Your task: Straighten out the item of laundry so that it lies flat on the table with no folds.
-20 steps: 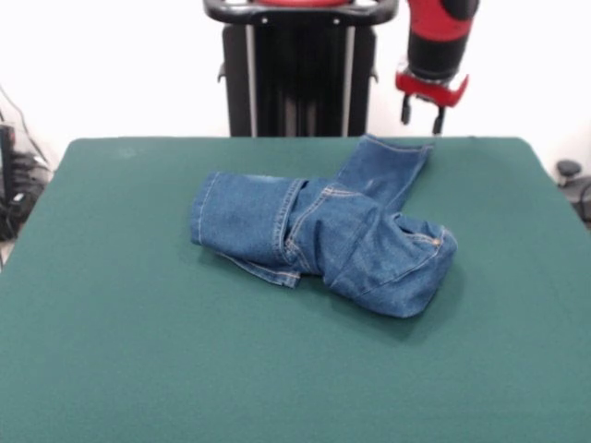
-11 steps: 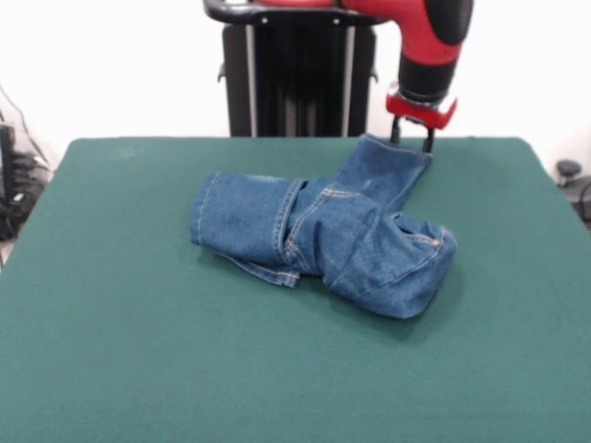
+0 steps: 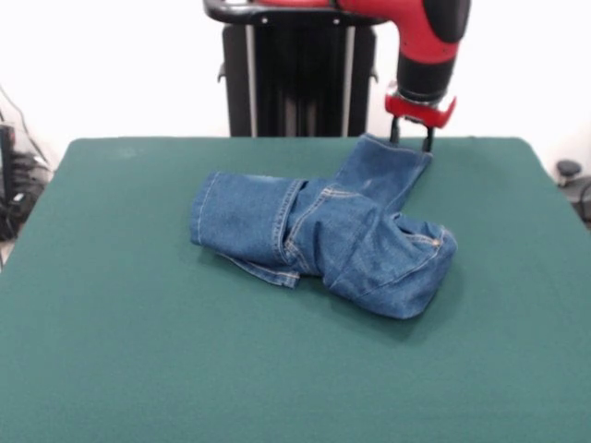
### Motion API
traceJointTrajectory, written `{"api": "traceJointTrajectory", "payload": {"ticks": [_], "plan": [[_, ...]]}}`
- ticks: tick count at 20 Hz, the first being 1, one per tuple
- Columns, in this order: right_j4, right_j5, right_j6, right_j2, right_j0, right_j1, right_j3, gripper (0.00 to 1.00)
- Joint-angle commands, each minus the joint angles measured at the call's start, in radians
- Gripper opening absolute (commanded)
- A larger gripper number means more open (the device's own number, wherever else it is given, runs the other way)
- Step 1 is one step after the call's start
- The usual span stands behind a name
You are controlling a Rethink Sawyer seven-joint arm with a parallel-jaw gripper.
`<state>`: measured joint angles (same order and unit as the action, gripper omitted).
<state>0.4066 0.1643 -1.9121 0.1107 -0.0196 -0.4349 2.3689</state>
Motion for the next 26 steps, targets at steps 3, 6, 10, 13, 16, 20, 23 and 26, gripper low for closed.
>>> {"api": "traceJointTrajectory", "payload": {"ticks": [3,6,10,13,16,20,23,26], "plan": [[0.048,0.039,-0.219,0.041,0.006,0.116,-0.188,1.00],[0.052,0.029,-0.220,0.041,0.009,0.107,-0.184,1.00],[0.081,-0.040,-0.213,0.022,0.036,0.051,-0.161,1.00],[0.100,-0.104,-0.202,0.007,0.049,0.027,-0.159,1.00],[0.114,-0.192,-0.196,-0.025,0.079,-0.028,-0.152,1.00],[0.110,-0.276,-0.187,-0.056,0.099,-0.055,-0.162,1.00],[0.098,-0.337,-0.183,-0.089,0.116,-0.080,-0.173,1.00],[0.082,-0.383,-0.182,-0.111,0.127,-0.094,-0.185,1.00]]}}
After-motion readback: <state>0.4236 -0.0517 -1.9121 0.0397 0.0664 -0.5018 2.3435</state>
